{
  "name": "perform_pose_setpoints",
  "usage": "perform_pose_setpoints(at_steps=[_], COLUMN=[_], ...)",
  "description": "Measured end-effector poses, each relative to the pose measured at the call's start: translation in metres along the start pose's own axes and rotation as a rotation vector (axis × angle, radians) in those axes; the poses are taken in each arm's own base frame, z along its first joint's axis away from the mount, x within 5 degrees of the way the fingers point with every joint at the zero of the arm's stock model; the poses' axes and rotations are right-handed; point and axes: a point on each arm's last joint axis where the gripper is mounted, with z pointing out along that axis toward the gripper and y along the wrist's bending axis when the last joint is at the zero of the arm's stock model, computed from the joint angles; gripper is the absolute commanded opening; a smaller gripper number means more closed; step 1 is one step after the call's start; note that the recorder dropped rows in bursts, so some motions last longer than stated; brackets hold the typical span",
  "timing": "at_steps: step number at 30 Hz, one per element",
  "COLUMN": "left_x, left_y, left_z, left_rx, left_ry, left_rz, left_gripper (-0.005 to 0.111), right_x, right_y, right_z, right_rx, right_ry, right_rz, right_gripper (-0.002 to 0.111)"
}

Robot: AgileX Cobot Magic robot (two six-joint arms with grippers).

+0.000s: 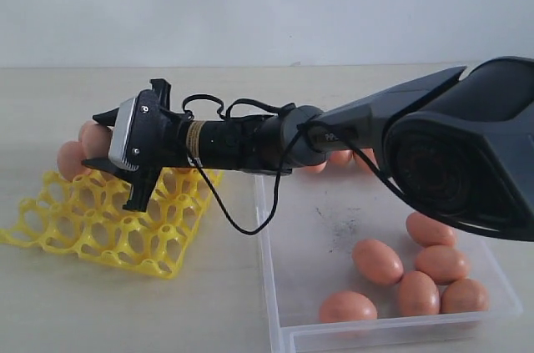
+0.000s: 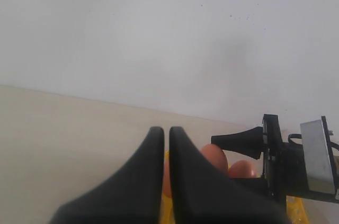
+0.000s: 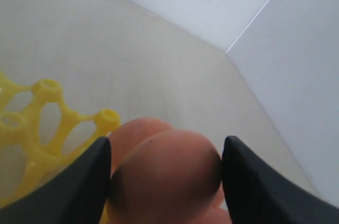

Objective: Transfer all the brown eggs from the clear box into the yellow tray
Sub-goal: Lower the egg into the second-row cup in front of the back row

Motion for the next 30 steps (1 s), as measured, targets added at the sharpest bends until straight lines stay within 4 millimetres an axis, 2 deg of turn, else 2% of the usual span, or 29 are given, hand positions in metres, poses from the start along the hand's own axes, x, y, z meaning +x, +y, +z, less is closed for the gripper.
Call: perform_pose_setpoints(at_steps=[5, 20, 23, 28, 30], left_x=[0.0, 0.0, 0.0, 0.0, 0.0], left_y=[0.0, 0.0, 0.0, 0.0, 0.0], left_z=[0.0, 0.0, 0.0, 0.0, 0.0], left_rx=[0.0, 0.0, 0.0, 0.0, 0.0], left_ry=[0.0, 0.0, 0.0, 0.0, 0.0], left_rz=[0.0, 0.0, 0.0, 0.0, 0.0], left_gripper=[0.004, 0.004, 0.004, 0.004, 0.004], right_x=[0.0067, 0.0078, 0.0078, 0.0086, 0.0085], right_y=[0.0044, 0.004, 0.0038, 0.0043, 0.0039], right_z=[0.0016, 0.0028, 0.0028, 0.0029, 0.0029], right_rx=[-0.015, -0.011, -0.009, -0.01, -0.006], right_ry=[0.012, 0.01, 0.01, 0.011, 0.011], right_rz=[0.008, 0.011, 0.018, 0.022, 0.057], right_gripper=[0.0, 0.001, 0.013, 0.044, 0.047])
